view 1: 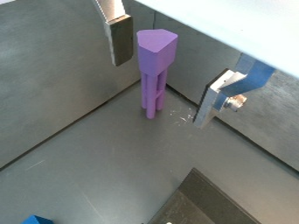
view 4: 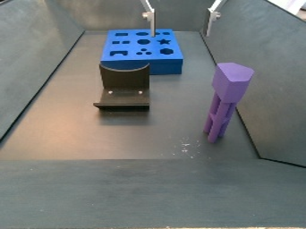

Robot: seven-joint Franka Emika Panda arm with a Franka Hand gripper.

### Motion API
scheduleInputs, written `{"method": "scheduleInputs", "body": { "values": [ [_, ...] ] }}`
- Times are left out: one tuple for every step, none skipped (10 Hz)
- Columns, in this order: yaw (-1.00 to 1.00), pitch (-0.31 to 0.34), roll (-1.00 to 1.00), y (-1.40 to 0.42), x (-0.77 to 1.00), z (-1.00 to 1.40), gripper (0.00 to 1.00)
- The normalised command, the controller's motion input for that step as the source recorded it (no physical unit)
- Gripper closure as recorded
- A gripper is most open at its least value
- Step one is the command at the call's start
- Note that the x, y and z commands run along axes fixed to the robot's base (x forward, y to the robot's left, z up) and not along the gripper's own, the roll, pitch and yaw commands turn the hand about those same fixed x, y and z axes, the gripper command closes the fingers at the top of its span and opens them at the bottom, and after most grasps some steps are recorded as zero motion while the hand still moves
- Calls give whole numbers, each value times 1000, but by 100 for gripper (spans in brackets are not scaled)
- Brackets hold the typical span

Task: Pick up the 3 prong object. Move up. Move to above the board. Insert the 3 prong object.
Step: Pick up the 3 prong object.

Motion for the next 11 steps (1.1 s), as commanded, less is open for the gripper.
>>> {"method": "scheduleInputs", "body": {
  "values": [
    [-29, -74, -59, 211, -340, 0, 0],
    [0, -74, -80, 454, -634, -29, 0],
    [0, -147, -89, 349, -1000, -11, 0],
    [0, -164, -97, 306, -1000, 0, 0],
    [43, -159, -84, 314, -1000, 0, 0],
    [234, -130, -29, 369, -840, -66, 0],
    [471, -117, 0, 500, -351, -194, 0],
    [643, -61, 0, 571, -200, -189, 0],
    [463, 19, 84, 449, -306, -200, 0],
    [269, 0, 0, 231, -371, -69, 0],
    [197, 0, 0, 134, 0, -31, 0]
  ]
}}
